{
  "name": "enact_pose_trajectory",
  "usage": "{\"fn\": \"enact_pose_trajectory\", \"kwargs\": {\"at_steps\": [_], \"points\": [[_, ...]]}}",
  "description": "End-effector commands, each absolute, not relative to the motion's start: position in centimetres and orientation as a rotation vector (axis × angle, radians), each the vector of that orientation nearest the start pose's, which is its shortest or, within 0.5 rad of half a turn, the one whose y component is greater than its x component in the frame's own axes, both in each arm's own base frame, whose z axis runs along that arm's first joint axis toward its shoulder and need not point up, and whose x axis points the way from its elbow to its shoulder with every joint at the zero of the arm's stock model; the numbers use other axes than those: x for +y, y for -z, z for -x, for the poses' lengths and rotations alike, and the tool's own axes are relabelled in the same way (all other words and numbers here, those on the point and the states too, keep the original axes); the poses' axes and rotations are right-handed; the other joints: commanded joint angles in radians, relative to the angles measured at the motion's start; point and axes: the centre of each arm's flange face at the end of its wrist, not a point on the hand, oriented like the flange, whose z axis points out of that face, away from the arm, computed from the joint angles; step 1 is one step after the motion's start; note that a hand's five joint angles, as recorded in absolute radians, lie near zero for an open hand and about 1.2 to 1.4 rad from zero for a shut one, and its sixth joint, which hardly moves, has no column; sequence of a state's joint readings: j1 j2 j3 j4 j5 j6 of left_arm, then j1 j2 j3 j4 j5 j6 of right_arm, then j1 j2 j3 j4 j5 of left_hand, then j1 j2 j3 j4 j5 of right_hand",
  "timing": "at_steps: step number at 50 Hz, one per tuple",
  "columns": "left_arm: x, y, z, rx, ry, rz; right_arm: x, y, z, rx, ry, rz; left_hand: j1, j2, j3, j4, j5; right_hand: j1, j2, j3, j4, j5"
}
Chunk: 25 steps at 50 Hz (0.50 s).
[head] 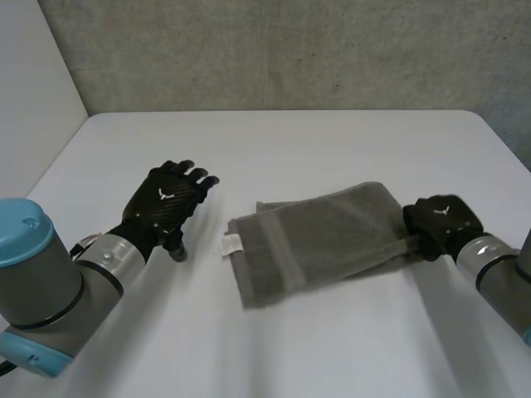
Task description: Fold the towel.
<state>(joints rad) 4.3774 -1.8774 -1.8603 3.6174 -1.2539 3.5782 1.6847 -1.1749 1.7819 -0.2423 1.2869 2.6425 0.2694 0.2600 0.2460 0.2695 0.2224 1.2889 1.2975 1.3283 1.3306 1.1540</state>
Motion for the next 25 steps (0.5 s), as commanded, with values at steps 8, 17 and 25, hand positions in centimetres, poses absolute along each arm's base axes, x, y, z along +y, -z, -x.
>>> {"fn": "enact_pose_trajectory", "kwargs": {"at_steps": [8, 17, 25], "points": [[-27.3, -20.6, 25.5, 2.148, 2.346, -0.987, -21.4, -19.6, -35.3, 1.712, 1.771, 1.424, -0.091, -0.082, -0.068, -0.091, -0.219, 0.107, 0.099, 0.068, 0.066, 0.068], [-27.8, -21.5, 25.5, 2.258, 2.428, -0.812, -14.3, -14.1, -38.7, 1.637, 1.491, 1.678, -0.091, -0.082, -0.068, -0.091, -0.219, 0.107, 0.099, 0.068, 0.066, 0.068], [-27.1, -20.8, 26.7, 2.284, 2.427, -0.863, -16.3, -14.3, -36.4, 1.743, 1.494, 1.623, -0.088, -0.079, -0.065, -0.088, -0.216, -1.114, -1.123, -1.154, -1.156, -1.154]]}}
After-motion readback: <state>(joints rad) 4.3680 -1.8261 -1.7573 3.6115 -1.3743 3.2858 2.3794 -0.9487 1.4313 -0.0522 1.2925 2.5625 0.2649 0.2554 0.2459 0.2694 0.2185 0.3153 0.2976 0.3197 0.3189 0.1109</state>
